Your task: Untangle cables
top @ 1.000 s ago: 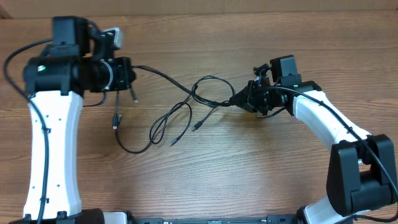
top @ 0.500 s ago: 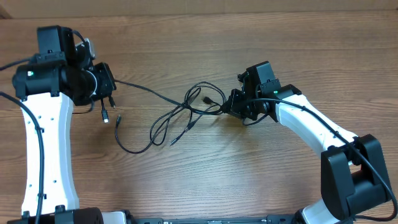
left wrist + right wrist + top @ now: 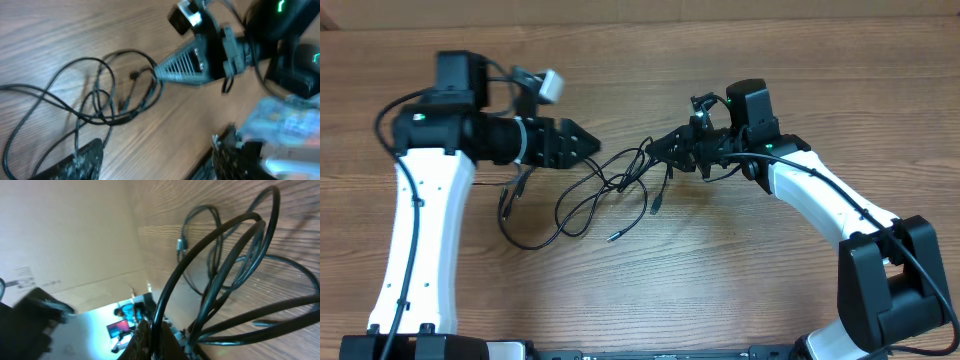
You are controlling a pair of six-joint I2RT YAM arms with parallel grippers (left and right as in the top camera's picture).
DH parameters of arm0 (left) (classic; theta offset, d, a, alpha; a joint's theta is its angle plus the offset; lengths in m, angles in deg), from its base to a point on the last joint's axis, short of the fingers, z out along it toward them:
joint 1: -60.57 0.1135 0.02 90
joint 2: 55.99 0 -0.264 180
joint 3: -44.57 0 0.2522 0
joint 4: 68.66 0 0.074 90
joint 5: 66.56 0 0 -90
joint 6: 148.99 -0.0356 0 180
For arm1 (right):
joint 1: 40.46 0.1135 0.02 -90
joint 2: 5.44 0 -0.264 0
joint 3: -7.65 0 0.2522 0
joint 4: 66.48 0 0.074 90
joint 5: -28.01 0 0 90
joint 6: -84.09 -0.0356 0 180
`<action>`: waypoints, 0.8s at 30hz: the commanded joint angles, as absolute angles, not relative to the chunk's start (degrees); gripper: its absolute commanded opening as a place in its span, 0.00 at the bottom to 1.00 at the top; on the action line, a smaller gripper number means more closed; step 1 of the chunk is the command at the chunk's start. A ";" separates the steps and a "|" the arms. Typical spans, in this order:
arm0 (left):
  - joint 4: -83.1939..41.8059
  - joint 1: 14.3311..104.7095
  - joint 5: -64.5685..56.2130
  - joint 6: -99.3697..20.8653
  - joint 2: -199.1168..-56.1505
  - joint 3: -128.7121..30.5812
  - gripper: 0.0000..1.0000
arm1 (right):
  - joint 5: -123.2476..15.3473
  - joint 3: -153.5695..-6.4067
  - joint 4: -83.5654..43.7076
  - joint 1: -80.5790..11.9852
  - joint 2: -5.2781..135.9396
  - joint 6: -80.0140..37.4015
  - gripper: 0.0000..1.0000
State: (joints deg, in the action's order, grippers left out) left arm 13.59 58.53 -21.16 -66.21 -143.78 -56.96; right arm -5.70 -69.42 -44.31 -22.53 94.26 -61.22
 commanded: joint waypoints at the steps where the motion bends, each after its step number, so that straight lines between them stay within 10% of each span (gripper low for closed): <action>1: 13.44 51.47 -7.30 -72.31 -142.90 -55.67 0.72 | -1.48 -69.81 -45.16 -24.41 93.69 -64.34 0.04; 9: 9.70 47.77 -6.45 -67.79 -152.41 -55.36 0.30 | 1.12 -69.81 -44.92 -24.69 93.69 -59.60 0.04; 24: 3.27 48.43 -30.52 -77.84 -164.63 -55.36 0.49 | 0.42 -69.81 -44.90 -24.67 93.69 -58.97 0.04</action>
